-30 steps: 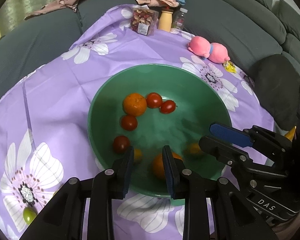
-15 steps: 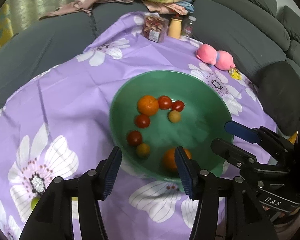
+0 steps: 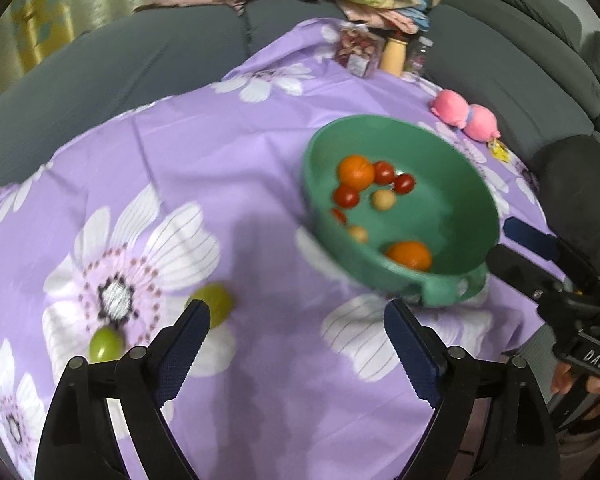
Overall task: Organize fruits
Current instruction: 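Open the right gripper to drop its yellow fruit into the bowl, then move both open grippers from the bowl toward the green fruits on the cloth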
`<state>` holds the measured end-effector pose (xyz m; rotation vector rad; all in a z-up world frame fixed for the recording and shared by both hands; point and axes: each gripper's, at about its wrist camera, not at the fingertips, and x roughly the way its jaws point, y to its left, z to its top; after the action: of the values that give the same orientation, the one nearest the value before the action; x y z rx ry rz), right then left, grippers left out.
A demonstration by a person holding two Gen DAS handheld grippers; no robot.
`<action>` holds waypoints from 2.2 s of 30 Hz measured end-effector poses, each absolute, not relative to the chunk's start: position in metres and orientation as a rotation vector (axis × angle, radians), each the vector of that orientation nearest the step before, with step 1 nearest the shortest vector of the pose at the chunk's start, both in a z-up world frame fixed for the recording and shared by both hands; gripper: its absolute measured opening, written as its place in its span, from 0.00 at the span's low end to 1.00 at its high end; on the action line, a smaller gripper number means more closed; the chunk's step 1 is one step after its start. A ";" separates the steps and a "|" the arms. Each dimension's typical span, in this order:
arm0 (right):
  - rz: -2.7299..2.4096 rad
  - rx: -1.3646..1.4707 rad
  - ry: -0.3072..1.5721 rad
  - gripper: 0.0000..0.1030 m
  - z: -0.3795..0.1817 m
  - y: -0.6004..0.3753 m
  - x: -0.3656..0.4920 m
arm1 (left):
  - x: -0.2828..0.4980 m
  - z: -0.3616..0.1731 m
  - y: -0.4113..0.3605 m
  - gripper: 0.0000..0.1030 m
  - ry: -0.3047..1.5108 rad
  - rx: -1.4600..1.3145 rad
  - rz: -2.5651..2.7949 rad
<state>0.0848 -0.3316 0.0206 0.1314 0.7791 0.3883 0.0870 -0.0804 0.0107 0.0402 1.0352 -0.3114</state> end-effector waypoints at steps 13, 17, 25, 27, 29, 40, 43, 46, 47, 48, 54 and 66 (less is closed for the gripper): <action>0.426 0.065 0.805 0.83 0.025 -0.291 0.072 | 0.062 0.005 -0.033 0.93 1.040 -0.044 -0.244; 0.459 0.037 0.811 0.83 0.025 -0.276 0.067 | 0.056 0.001 -0.021 0.93 1.045 -0.064 -0.222; 0.493 -0.005 0.819 0.83 0.028 -0.253 0.064 | 0.046 -0.009 -0.001 0.93 1.069 -0.114 -0.205; 0.497 -0.014 0.821 0.83 0.028 -0.248 0.063 | 0.044 -0.011 0.002 0.93 1.074 -0.125 -0.209; 0.501 -0.022 0.824 0.83 0.028 -0.245 0.061 | 0.042 -0.013 0.004 0.93 1.077 -0.130 -0.210; 0.521 -0.071 0.837 0.83 0.029 -0.224 0.057 | 0.038 -0.019 0.020 0.93 1.084 -0.168 -0.214; 0.528 -0.083 0.841 0.83 0.029 -0.219 0.057 | 0.037 -0.021 0.025 0.93 1.086 -0.180 -0.212; 0.534 -0.095 0.844 0.83 0.028 -0.213 0.058 | 0.036 -0.023 0.029 0.93 1.086 -0.190 -0.210; 0.536 -0.097 0.846 0.83 0.028 -0.212 0.058 | 0.035 -0.023 0.030 0.93 1.086 -0.193 -0.208; 0.537 -0.100 0.847 0.83 0.028 -0.211 0.058 | 0.035 -0.024 0.032 0.93 1.087 -0.196 -0.206; 0.547 -0.121 0.858 0.83 0.025 -0.200 0.057 | 0.032 -0.028 0.040 0.93 1.091 -0.215 -0.202; 0.566 -0.159 0.875 0.83 0.022 -0.181 0.056 | 0.024 -0.033 0.052 0.93 1.089 -0.260 -0.208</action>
<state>0.0564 -0.1813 0.0217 -0.1588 0.8745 0.5659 0.0244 0.0520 -0.0331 -0.2602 1.0894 -0.2082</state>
